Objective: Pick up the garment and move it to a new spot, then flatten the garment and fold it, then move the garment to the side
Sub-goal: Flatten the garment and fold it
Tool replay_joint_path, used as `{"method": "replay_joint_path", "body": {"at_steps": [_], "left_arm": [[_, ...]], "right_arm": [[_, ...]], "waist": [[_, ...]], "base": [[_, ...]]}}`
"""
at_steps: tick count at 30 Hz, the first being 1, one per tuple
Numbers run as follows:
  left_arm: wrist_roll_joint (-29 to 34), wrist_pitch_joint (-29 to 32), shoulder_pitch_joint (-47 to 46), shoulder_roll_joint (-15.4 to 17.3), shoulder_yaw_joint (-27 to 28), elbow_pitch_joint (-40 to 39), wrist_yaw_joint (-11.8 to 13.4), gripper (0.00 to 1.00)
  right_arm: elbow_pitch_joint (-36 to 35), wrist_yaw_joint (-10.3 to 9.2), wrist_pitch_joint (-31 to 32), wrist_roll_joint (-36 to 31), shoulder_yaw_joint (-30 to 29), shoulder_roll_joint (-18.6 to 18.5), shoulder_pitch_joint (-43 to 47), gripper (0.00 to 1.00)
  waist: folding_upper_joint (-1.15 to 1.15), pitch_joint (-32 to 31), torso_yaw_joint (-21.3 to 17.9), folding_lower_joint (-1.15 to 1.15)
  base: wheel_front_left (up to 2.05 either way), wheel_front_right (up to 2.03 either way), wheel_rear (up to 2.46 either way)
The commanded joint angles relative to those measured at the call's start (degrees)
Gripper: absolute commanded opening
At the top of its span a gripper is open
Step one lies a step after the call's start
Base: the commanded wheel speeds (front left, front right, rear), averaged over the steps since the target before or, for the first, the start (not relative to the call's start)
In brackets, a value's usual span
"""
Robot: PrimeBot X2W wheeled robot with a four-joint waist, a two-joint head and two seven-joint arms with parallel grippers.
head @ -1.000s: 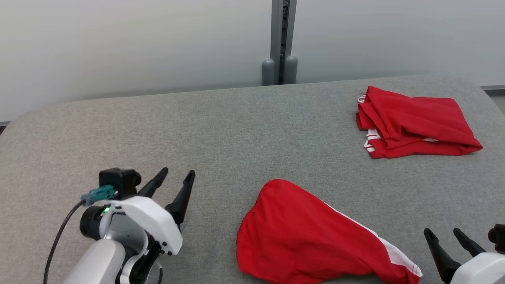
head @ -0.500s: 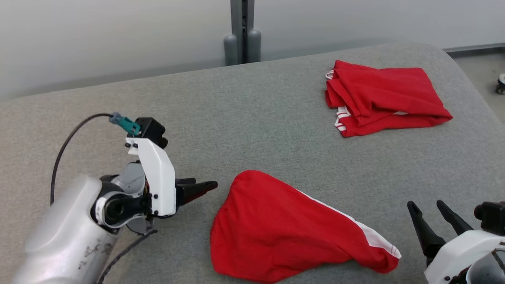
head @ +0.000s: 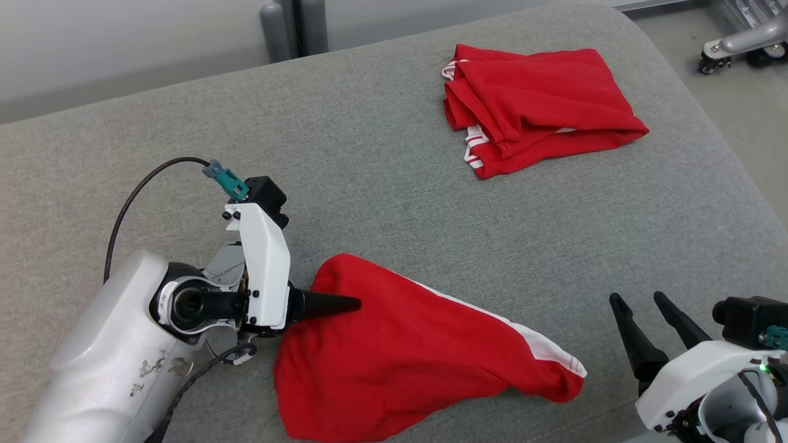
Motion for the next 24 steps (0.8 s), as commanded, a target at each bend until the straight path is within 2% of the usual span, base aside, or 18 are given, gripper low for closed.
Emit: {"method": "replay_joint_path", "body": {"at_steps": [1, 6, 7, 8, 9, 15, 24], "left_arm": [[-0.21, 0.38, -0.56, 0.22, -0.08, 0.06, -0.09, 1.0], [1.03, 0.61, 0.76, 0.53, -1.42, 0.41, -0.08, 1.0], [1.57, 0.24, 0.76, 0.69, -1.6, 0.34, -0.14, 0.5], [1.94, -0.42, 0.66, 0.83, -1.63, 0.2, -0.22, 0.08], [1.94, -0.94, 0.62, 0.72, -1.65, 0.14, -0.31, 0.0], [1.65, -5.3, -2.31, -0.07, -0.33, -0.99, -0.63, 0.0], [2.82, -17.93, -8.58, -0.45, -1.12, -5.23, -0.51, 0.0]], "right_arm": [[0.28, 0.04, -0.47, 0.36, -0.09, -0.2, -0.78, 1.0], [1.28, 0.04, -1.23, 0.25, 0.69, 0.17, -1.27, 1.0], [1.5, 0.04, -1.37, 0.29, 0.82, 0.27, -1.4, 1.0], [1.73, 0.04, -1.52, 0.29, 0.88, 0.35, -1.57, 1.0], [1.92, 0.04, -1.49, 0.28, 0.88, 0.41, -1.77, 1.0], [2.76, 0.04, -1.74, -0.14, 0.16, -0.26, -2.33, 1.0], [2.86, 0.04, -1.4, 0.33, 0.34, -0.86, -2.39, 1.0]], "waist": [[0.0, 0.41, -0.51, 0.0], [0.0, 0.86, -0.87, 0.0], [0.0, 0.96, -0.82, 0.0], [0.0, 1.05, -0.74, 0.0], [0.0, 1.06, -0.58, 0.0], [0.0, -0.23, 0.9, 0.0], [0.0, -2.56, 1.76, 0.0]], "base": [[0.0, 0.0, 0.0], [0.0, 0.0, 0.0], [0.0, 0.0, 0.0], [0.0, 0.0, 0.0], [0.0, 0.0, 0.0], [0.0, 0.0, 0.0], [0.0, 0.0, 0.0]]}}
